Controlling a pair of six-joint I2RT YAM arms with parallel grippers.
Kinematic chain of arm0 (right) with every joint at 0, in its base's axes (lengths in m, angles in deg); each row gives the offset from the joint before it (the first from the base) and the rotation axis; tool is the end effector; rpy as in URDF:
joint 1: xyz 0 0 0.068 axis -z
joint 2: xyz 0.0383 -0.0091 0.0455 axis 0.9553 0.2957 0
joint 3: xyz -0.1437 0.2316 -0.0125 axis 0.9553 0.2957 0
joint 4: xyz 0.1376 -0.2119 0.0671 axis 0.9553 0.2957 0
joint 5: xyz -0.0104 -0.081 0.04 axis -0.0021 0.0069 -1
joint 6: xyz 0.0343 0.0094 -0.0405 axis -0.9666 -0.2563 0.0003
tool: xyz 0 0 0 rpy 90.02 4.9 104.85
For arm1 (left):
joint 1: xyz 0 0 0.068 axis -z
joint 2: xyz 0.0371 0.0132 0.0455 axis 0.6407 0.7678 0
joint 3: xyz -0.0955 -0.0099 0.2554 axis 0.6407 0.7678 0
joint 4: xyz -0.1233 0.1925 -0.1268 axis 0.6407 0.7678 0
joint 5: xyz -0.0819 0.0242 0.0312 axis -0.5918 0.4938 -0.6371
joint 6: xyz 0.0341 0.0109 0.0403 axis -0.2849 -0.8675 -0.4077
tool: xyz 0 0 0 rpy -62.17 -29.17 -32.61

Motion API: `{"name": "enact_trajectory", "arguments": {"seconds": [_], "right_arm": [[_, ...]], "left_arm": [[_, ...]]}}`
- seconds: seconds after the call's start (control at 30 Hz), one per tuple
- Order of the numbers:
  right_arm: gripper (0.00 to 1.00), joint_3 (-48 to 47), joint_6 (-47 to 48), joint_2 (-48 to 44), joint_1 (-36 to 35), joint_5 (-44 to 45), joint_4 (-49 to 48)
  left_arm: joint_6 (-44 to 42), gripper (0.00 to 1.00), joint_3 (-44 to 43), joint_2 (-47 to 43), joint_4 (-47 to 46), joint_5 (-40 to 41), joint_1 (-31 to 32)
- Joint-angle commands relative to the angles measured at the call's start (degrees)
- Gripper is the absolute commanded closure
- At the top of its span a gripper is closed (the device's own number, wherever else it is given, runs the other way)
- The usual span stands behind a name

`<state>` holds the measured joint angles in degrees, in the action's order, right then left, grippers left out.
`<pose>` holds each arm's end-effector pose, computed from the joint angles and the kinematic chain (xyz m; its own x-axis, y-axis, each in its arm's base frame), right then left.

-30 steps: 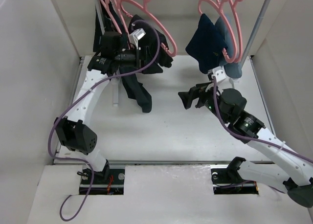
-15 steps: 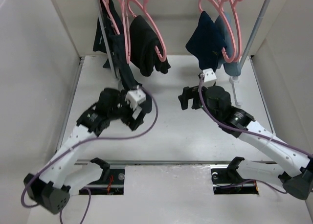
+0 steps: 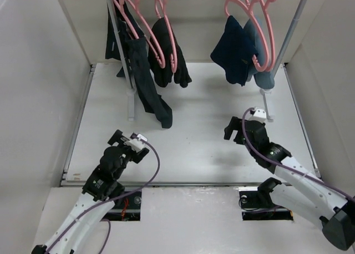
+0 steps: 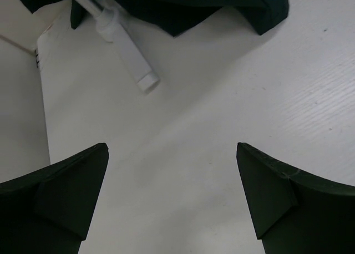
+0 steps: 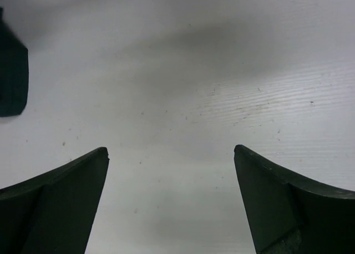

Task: Place the trousers on the hanger
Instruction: Reset both arms

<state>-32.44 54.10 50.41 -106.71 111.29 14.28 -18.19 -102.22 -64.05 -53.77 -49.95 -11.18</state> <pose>0.1607 0.0908 0.2401 -0.5031 0.2235 -0.8348 0.0292 0.9698 0.2421 0.0993 -0.0485 0.2168 0.0408 0.5448 -0.8375 0.3847 0.7651 0.5165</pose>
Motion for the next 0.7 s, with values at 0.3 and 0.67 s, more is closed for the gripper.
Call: {"name": "enact_trajectory", "arguments": {"seconds": [0.3,0.67], "right_arm": [[0.01,0.9,-7.9,-7.98,0.78,6.07,-0.28],[0.01,1.42,-8.43,-9.56,0.78,7.12,-0.28]], "left_arm": [[2.84,0.0,2.62,2.09,-10.97,7.62,-3.87],[2.31,0.0,2.62,2.62,-10.97,7.09,-3.88]]}}
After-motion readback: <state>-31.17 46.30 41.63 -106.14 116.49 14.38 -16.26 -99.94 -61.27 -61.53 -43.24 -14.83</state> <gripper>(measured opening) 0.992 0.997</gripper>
